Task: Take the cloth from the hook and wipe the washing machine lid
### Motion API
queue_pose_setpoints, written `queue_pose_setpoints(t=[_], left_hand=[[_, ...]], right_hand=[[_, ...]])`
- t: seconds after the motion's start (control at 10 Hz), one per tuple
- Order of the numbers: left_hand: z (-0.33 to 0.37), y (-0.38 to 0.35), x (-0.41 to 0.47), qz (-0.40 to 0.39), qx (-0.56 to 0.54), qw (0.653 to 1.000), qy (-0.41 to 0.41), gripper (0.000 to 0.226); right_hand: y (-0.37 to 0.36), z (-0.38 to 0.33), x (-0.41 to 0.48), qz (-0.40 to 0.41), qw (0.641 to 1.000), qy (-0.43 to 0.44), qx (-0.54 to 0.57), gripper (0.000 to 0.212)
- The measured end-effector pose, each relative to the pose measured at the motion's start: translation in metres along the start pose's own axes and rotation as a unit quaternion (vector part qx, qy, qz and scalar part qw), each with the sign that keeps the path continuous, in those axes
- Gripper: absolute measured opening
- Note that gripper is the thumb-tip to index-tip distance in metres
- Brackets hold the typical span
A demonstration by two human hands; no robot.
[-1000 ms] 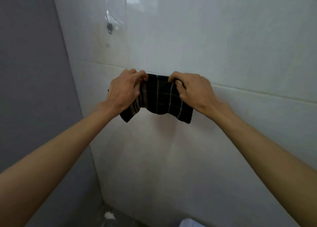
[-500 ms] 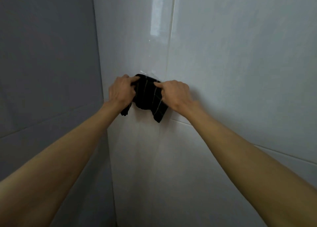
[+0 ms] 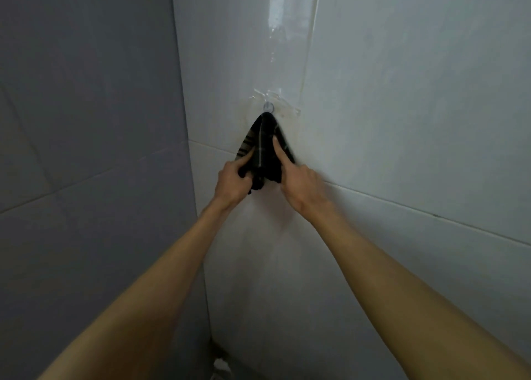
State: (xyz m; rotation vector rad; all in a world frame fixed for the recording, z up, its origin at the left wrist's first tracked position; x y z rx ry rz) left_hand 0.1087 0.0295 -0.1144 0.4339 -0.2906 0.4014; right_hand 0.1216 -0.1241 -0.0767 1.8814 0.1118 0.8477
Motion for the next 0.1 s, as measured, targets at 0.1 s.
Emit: queue_pose_setpoints(t=[0.1], left_hand=[[-0.0283, -0.0216, -0.0371, -0.008, 0.090, 0.991, 0.099, 0.061]], right_hand=[[-0.0205, 0.0268, -0.0457, -0.073, 0.994, -0.052, 0.061, 0.074]])
Point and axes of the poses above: each hand's wrist, its own x-axis towards the middle knuckle, its own y-axis out of the back of the hand, z = x × y, the point moved 6 cm from there along x, towards the middle knuckle, and after that the axes turned 3 degrees about z, right-handed, at the moved point
